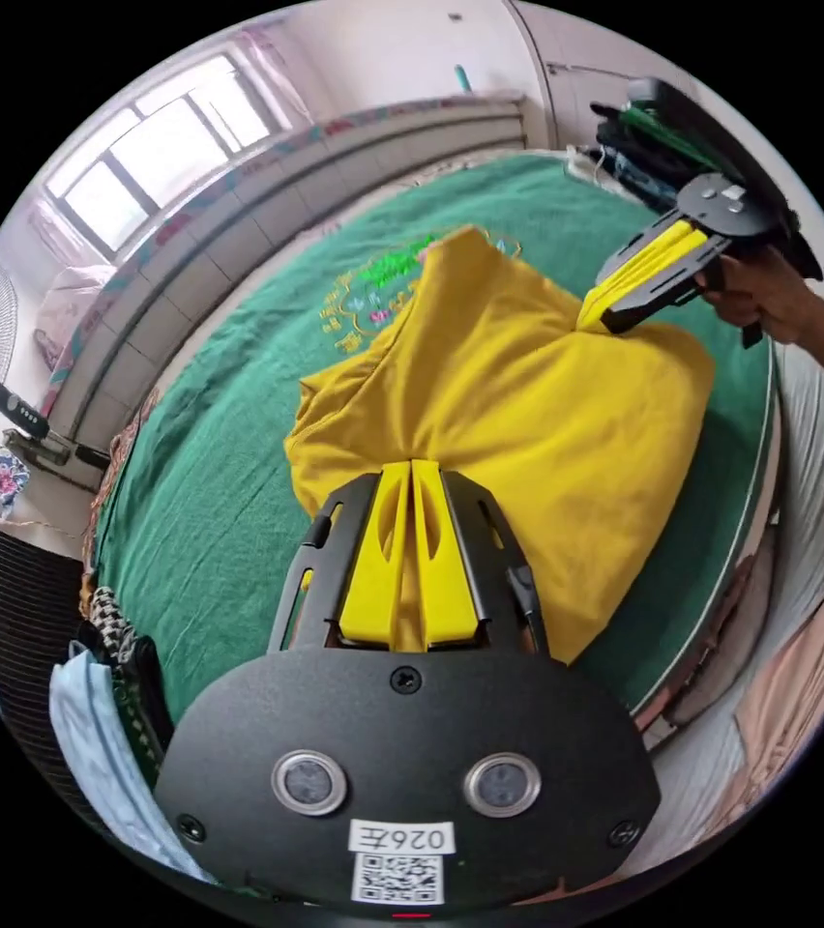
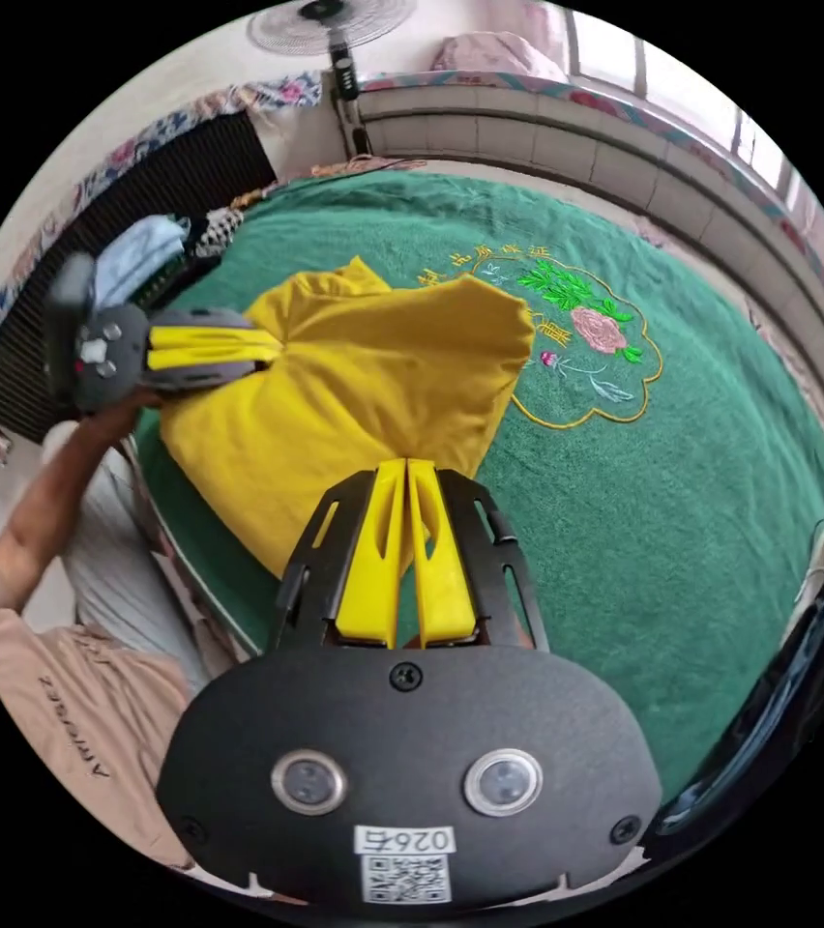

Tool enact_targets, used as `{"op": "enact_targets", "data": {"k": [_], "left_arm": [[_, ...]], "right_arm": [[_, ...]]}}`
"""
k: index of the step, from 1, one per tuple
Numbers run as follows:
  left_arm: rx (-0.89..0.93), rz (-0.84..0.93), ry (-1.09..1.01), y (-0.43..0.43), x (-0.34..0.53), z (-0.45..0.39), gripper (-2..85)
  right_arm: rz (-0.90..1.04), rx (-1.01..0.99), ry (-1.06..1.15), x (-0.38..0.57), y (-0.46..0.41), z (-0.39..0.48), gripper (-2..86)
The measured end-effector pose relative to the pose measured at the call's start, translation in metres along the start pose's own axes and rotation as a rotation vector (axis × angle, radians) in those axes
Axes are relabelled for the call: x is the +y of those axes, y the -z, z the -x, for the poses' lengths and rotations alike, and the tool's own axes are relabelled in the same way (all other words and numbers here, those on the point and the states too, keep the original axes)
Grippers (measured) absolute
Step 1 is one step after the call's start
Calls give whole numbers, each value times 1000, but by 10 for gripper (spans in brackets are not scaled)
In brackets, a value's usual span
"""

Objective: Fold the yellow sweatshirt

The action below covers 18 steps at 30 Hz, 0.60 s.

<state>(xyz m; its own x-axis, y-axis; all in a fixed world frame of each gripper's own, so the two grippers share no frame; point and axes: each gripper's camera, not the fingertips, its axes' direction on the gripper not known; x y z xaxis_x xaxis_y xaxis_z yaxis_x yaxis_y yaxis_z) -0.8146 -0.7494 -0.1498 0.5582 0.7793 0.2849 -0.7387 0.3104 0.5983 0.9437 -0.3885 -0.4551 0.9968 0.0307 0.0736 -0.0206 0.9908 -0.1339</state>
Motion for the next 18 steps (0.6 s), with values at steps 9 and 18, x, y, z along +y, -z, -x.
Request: {"op": "enact_targets", "data": {"k": [9,18], "left_arm": [[321,-672,143,217,18,118,-9],[264,-937,-29,322,30,91,113]], "right_arm": [[-604,259,206,42,287,91,9],[-573,513,457,10,356,228,51]]}}
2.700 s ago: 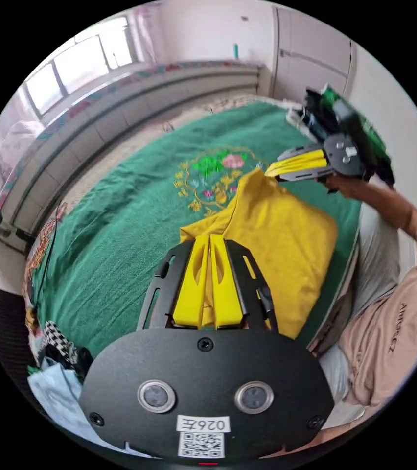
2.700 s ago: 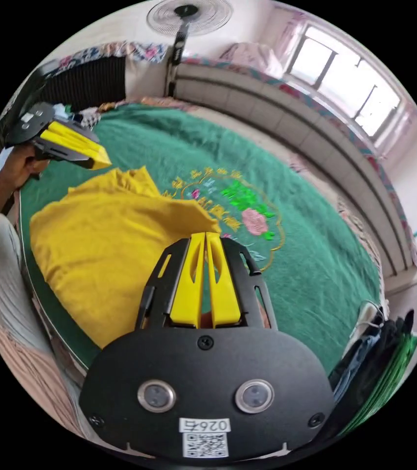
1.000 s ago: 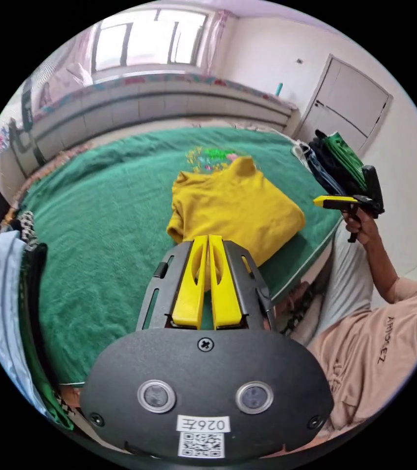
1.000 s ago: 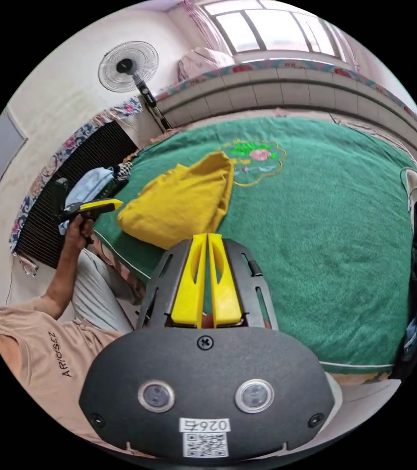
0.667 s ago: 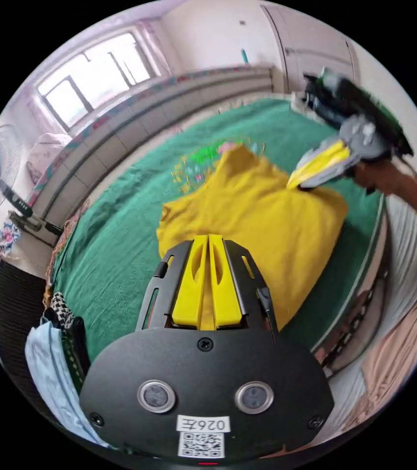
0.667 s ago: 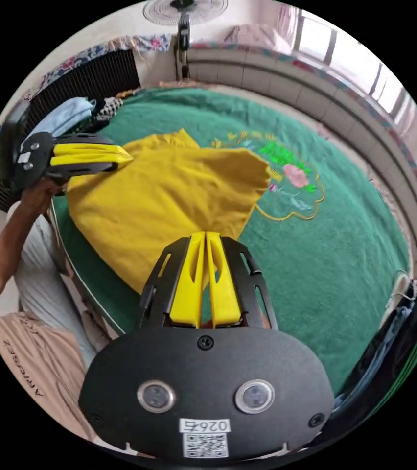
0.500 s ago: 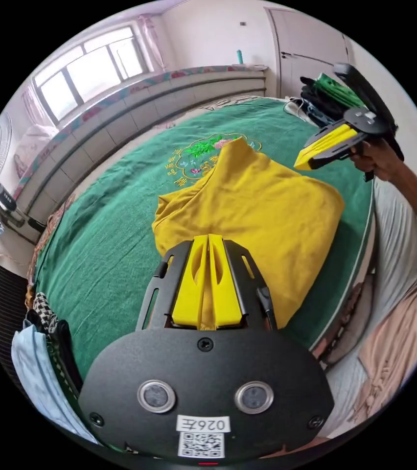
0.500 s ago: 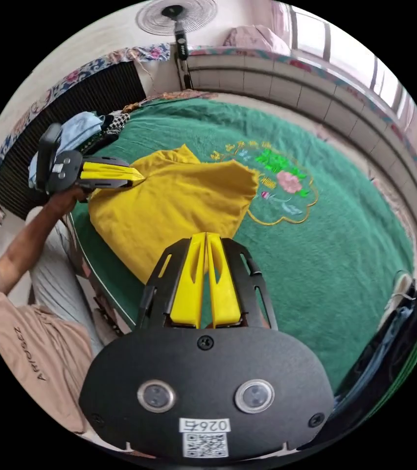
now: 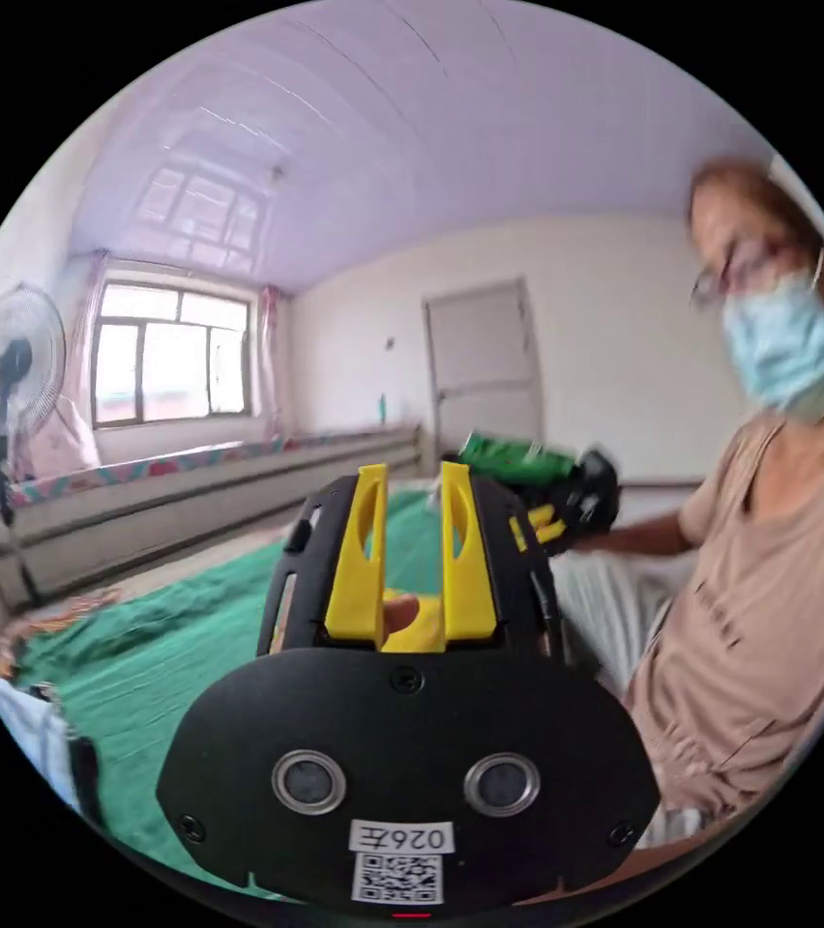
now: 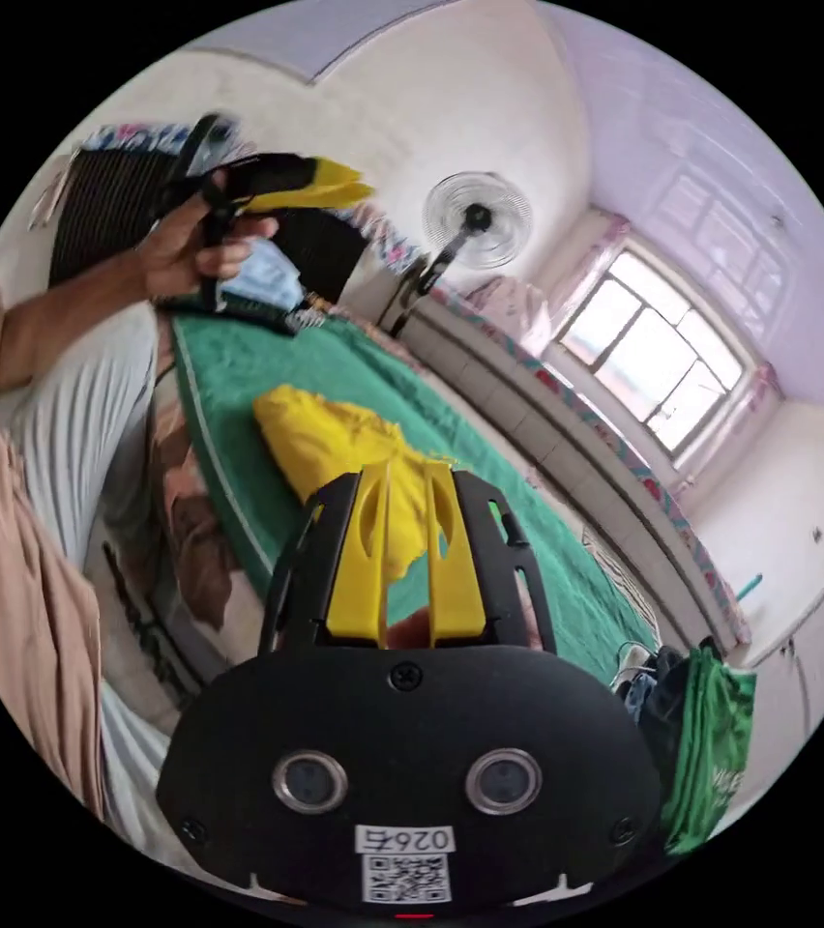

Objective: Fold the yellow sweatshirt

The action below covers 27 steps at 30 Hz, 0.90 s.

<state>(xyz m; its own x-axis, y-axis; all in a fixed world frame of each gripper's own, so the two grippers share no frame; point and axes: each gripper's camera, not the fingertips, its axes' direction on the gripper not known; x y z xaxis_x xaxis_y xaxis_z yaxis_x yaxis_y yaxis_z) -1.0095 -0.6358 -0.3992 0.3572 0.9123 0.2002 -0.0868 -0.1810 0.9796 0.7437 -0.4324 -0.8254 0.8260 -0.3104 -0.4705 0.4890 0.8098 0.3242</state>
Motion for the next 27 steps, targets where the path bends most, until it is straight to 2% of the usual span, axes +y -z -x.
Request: {"op": "enact_targets", "data": {"k": [1,2,4,7,13,15,20,27], "left_arm": [[-72,182,-93,-36,6,-16,122],[-91,278,-142,-55,12,-22,126],[-127,585,-321,-119,43,-39,139],[-165,767,-456,-171,67,-36,188],[-214,972,-546,-244,86,26,189],[-197,970,-497,-254,82,52,187],[-255,1040,-465,-278,84,127,183],[-111,1085,-329,-327,88,238,157]], "right_arm": [[65,-47,60,-17,-14,9,66],[95,-64,85,-25,-21,13,73],[197,-55,177,-57,-49,24,95],[280,3,290,-95,-81,34,107],[388,177,549,-153,-141,55,115],[413,209,598,-164,-159,58,115],[415,252,586,-197,-182,41,115],[483,241,530,-228,-230,-5,98]]}}
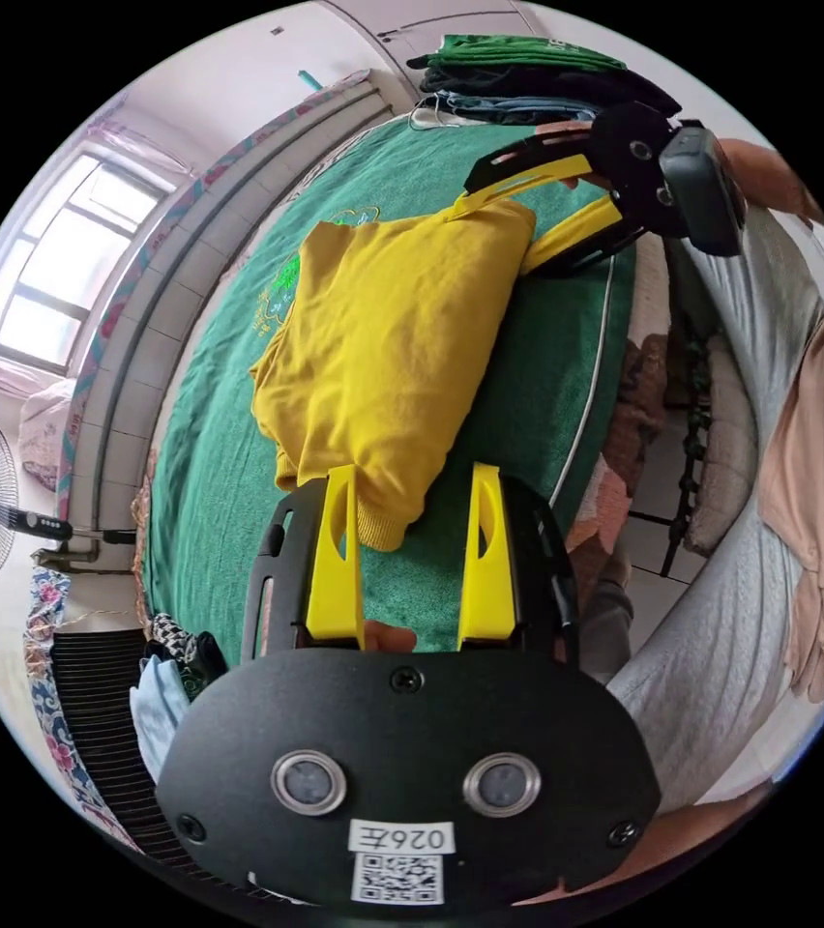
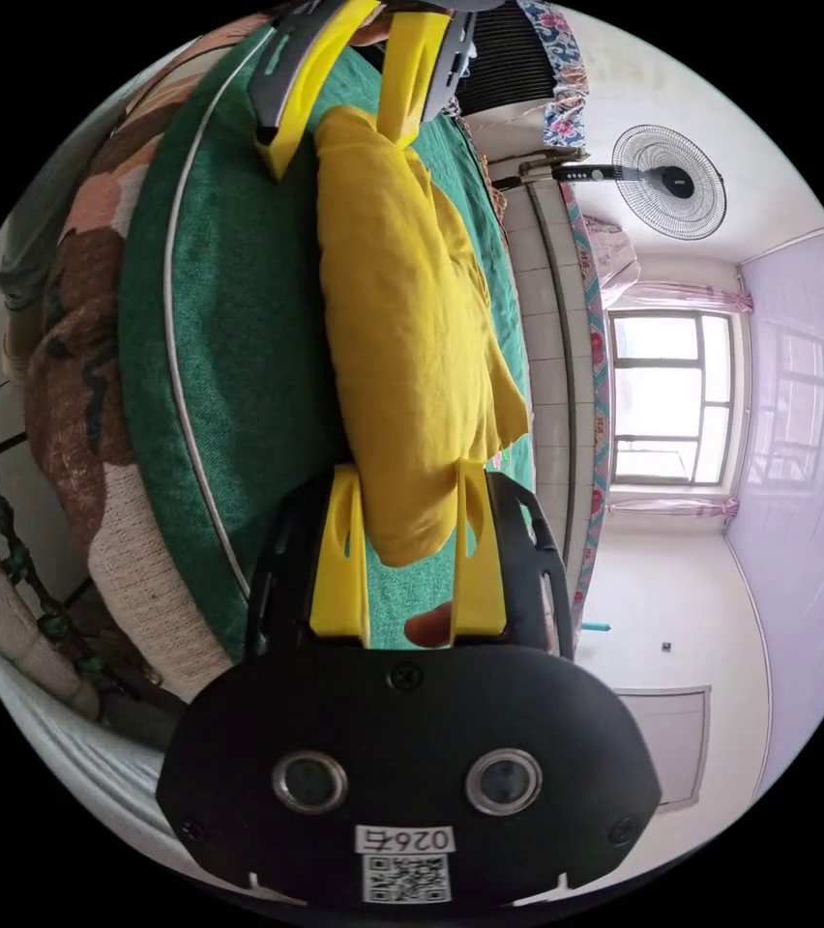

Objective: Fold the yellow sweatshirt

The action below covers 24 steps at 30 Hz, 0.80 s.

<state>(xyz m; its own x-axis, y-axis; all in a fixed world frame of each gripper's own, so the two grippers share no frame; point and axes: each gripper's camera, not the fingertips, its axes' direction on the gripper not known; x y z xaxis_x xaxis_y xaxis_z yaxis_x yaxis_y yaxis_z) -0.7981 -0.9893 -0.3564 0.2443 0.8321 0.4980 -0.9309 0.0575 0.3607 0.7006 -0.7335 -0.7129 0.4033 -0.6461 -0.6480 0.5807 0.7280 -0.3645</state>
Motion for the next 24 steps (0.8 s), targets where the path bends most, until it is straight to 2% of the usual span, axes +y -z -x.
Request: {"op": "enact_targets", "data": {"k": [5,8,9,10,12,15,17,20,24], "left_arm": [[141,38,42,-35,-11,75,108],[113,59,9,-51,-19,103,66],[104,63,10,-57,-21,115,28],[17,107,9,-65,-21,125,15],[-79,130,-42,-79,-22,133,4],[-125,142,-32,-86,-24,159,-3],[-150,95,26,-76,-18,186,-5],[-202,-66,155,-33,1,237,-6],[-293,-276,227,51,12,286,-6]], "right_arm": [[12,23,-6,0,-25,-12,83],[18,27,-6,5,-43,-12,76],[25,34,3,7,-51,-11,68],[30,44,6,11,-60,-9,50],[23,93,22,19,-73,-4,32],[10,143,17,37,-83,-8,22],[-10,136,-32,51,-79,-27,20],[-39,131,-127,81,-63,-69,19],[-78,162,-205,141,-25,-113,18]]}}
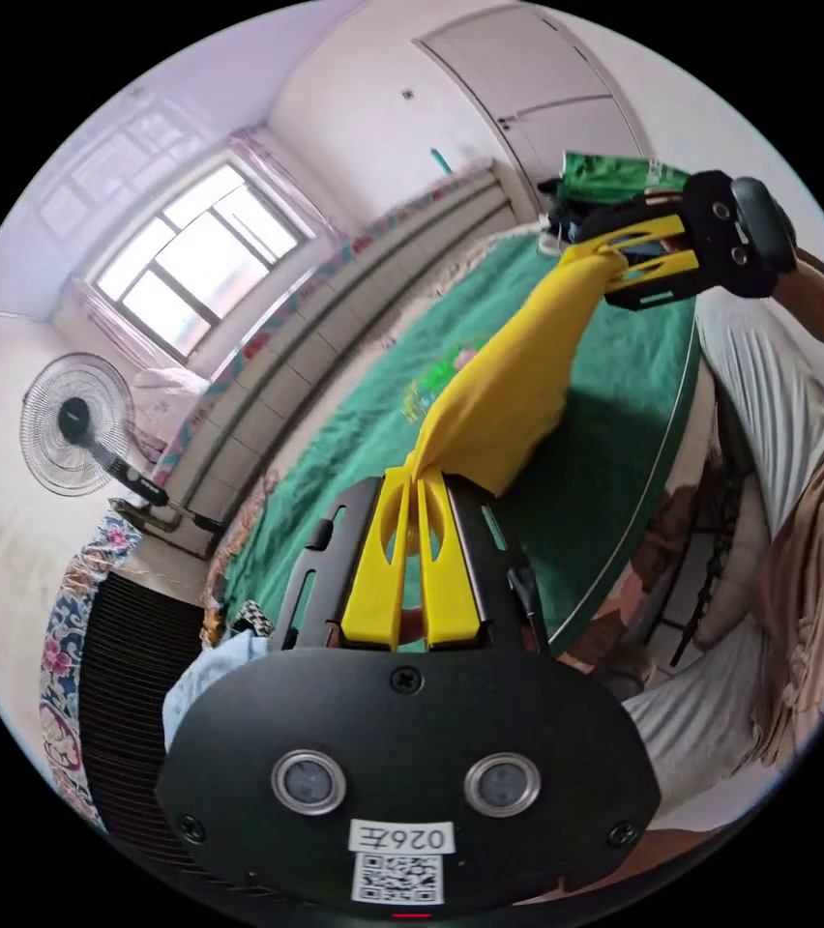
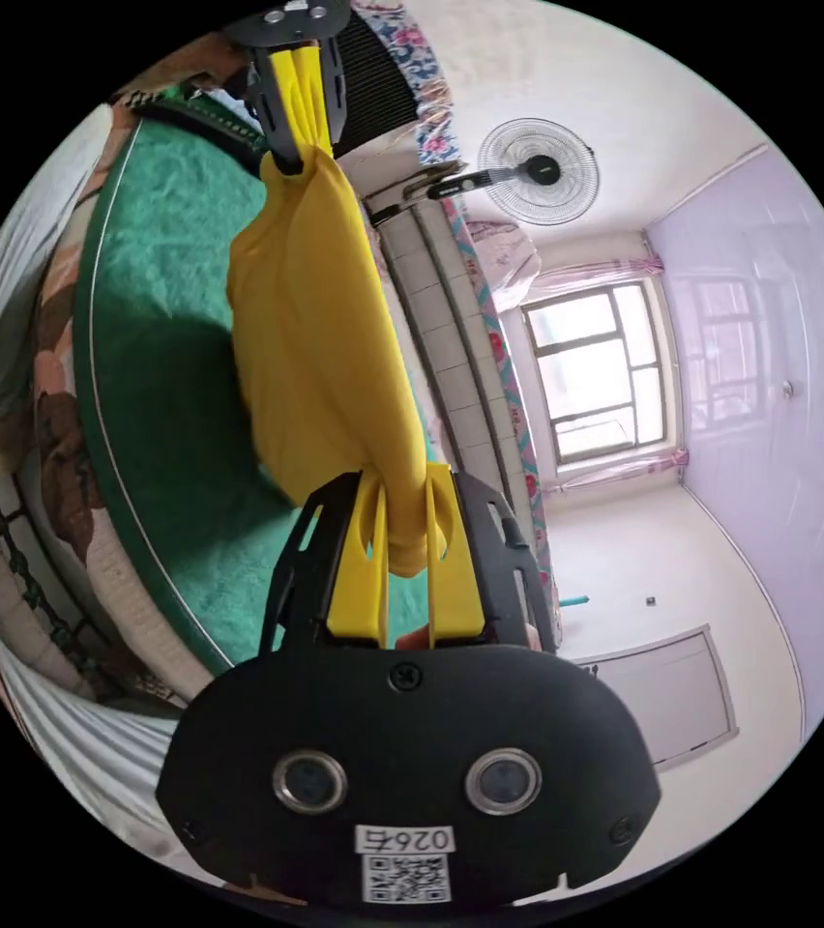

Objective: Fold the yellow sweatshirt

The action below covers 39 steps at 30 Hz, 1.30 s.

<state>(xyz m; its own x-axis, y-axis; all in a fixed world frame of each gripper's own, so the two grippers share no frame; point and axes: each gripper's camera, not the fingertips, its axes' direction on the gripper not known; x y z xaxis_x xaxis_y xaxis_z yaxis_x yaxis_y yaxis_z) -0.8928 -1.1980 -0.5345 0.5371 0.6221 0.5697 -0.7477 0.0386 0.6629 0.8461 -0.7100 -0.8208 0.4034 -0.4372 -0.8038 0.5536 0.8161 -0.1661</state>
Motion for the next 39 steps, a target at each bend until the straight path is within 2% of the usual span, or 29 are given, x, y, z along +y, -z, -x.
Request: {"op": "enact_targets", "data": {"k": [9,14,22,29,35,39], "left_arm": [[-206,-243,-187,98,-120,32,-7],[-164,-335,-294,96,-202,34,-7],[-79,-433,-470,66,-339,15,-7],[-46,-459,-571,27,-461,-2,-7],[-14,-387,-675,-41,-586,-11,-7],[81,-331,-725,-105,-700,-32,-6]], "right_arm": [[44,31,-86,170,79,-81,19],[156,53,-104,279,103,-94,19],[351,53,-162,467,122,-53,20],[438,15,-278,614,105,-2,19],[437,-147,-401,743,53,50,19],[414,-369,-582,874,-10,63,19]]}}
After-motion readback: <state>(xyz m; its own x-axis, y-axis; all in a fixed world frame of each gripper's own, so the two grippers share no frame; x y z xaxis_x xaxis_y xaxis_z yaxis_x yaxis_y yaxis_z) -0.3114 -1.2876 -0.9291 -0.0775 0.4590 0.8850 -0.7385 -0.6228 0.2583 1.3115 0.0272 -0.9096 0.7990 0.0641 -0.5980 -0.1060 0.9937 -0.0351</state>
